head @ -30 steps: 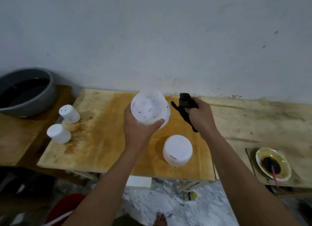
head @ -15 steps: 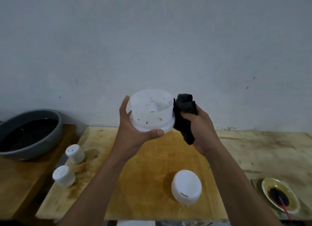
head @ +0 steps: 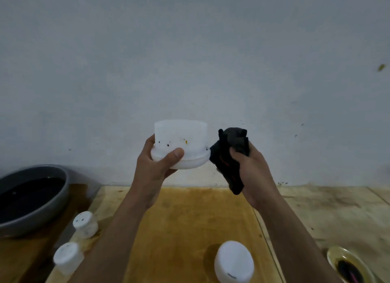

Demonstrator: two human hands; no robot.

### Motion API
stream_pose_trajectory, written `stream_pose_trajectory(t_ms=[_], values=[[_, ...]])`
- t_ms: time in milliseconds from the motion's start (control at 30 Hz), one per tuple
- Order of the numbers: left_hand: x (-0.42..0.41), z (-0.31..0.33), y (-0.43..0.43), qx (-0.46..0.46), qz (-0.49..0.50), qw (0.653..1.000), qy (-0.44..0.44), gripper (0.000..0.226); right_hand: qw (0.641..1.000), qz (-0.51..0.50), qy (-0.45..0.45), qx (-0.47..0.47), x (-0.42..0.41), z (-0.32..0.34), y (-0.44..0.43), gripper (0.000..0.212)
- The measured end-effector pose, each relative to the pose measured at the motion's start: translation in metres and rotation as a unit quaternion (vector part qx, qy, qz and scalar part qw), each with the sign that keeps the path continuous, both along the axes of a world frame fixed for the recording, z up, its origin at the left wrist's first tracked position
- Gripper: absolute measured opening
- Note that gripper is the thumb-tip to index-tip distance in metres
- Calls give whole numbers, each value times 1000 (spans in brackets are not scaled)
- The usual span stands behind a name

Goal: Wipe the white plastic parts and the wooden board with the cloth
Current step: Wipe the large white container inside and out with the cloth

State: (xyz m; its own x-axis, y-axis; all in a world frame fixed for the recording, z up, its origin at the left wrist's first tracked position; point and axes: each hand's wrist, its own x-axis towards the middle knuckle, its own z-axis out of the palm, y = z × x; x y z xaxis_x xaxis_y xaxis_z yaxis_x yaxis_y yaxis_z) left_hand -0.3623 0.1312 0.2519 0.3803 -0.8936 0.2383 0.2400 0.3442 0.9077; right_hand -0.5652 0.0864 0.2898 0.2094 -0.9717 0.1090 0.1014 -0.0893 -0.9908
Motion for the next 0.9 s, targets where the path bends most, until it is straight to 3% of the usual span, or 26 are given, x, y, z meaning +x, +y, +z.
stream_pose_trajectory(t_ms=[67,167,300,400,500,633,767,900], values=[[7,1,1,23,-37,999,-12,83,996,-35,-22,-85,0,9,3,26],[8,4,1,55,-82,994,-49,84,976,46,-48,-206,8,20,11,38],[5,14,-1,75,-92,992,-43,111,912,102,148,-370,10,18,13,49],[6,21,-2,94,-85,991,-34,116,896,124,173,-388,9,21,16,52],[3,25,-2,93,-71,993,-33,96,918,110,143,-354,10,24,12,42],[-5,32,-3,86,-40,995,-42,92,861,39,293,-414,8,31,-1,35],[-16,39,-4,25,18,999,-23,113,911,50,226,-341,10,30,-3,13],[-33,35,-5,-57,32,997,-28,88,951,56,106,-286,15,25,4,15]])
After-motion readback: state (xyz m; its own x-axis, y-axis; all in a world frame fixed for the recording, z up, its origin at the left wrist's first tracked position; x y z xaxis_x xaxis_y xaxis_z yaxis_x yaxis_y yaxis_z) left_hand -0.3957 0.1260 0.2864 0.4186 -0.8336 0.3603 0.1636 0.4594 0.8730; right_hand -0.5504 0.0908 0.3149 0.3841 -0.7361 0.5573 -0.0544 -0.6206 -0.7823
